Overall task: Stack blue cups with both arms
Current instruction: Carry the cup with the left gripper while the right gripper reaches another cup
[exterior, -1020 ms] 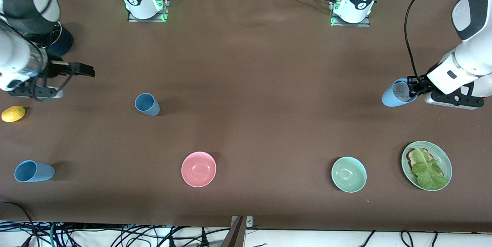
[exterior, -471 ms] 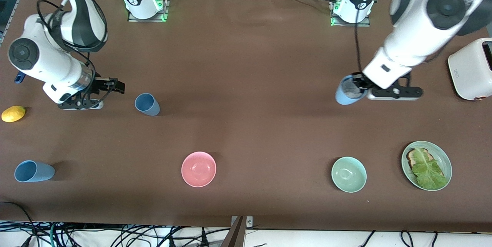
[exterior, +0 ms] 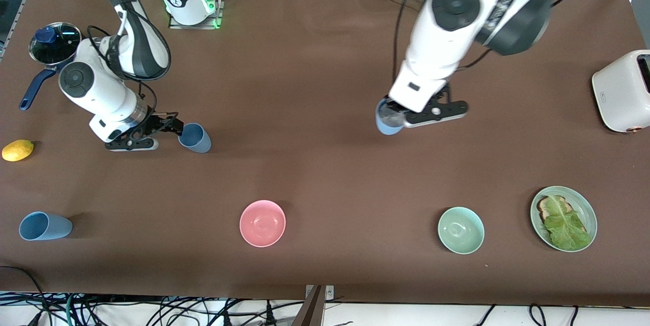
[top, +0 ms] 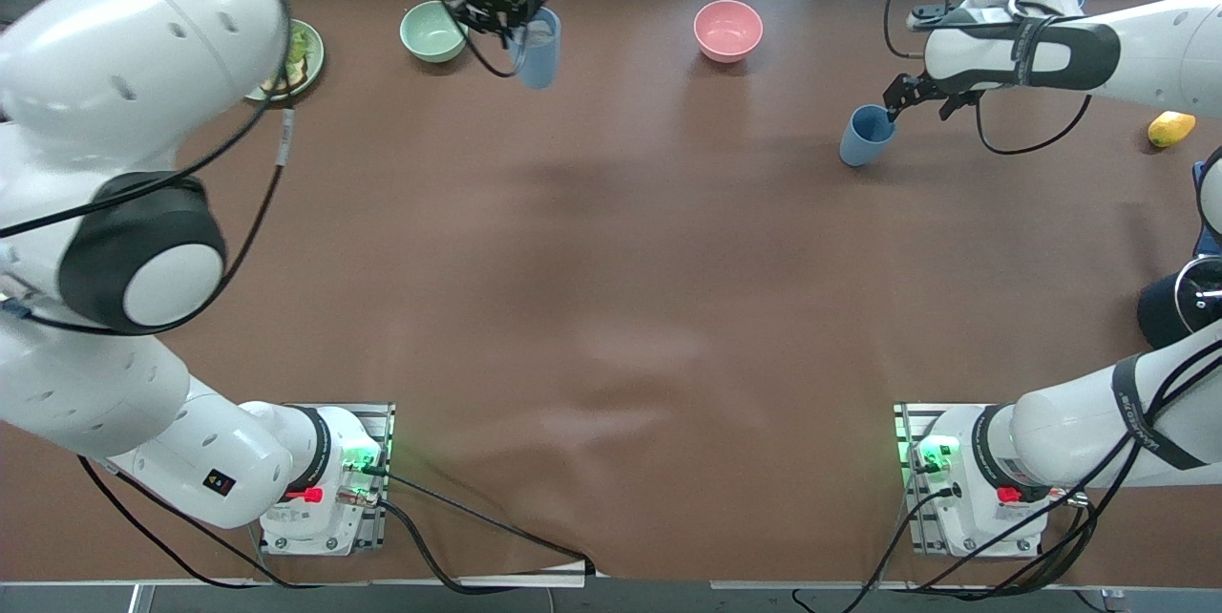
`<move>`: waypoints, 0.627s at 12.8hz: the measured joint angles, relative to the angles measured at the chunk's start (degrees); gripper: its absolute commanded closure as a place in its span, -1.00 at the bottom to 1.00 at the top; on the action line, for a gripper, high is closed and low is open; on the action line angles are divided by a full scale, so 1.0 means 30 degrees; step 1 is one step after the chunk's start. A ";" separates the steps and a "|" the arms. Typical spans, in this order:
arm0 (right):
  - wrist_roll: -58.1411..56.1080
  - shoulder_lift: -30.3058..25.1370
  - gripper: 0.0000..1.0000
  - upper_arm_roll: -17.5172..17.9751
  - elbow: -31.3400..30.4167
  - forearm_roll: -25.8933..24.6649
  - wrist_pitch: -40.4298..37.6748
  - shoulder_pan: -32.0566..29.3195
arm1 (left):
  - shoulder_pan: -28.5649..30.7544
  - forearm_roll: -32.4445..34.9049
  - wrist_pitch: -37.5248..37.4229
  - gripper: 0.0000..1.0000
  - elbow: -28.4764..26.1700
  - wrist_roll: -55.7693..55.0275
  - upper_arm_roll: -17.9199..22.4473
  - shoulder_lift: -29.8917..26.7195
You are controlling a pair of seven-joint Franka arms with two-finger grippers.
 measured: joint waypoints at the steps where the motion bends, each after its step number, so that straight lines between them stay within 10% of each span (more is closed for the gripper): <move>1: 0.0214 0.0106 -1.00 0.0139 -0.0135 0.0000 0.0358 0.0014 | -0.0695 0.0000 0.0017 1.00 0.1009 -0.1528 -0.0001 0.1101; 4: 0.0588 0.0634 -0.93 0.0405 -0.0226 0.0000 0.1399 0.0037 | -0.2414 0.0000 0.0681 1.00 0.4098 -0.5393 0.0007 0.4412; 8: 0.0610 0.1193 0.73 0.0432 -0.0233 0.0000 0.1803 0.0036 | -0.3517 0.0016 0.3956 1.00 0.5032 -0.7990 0.0055 0.7243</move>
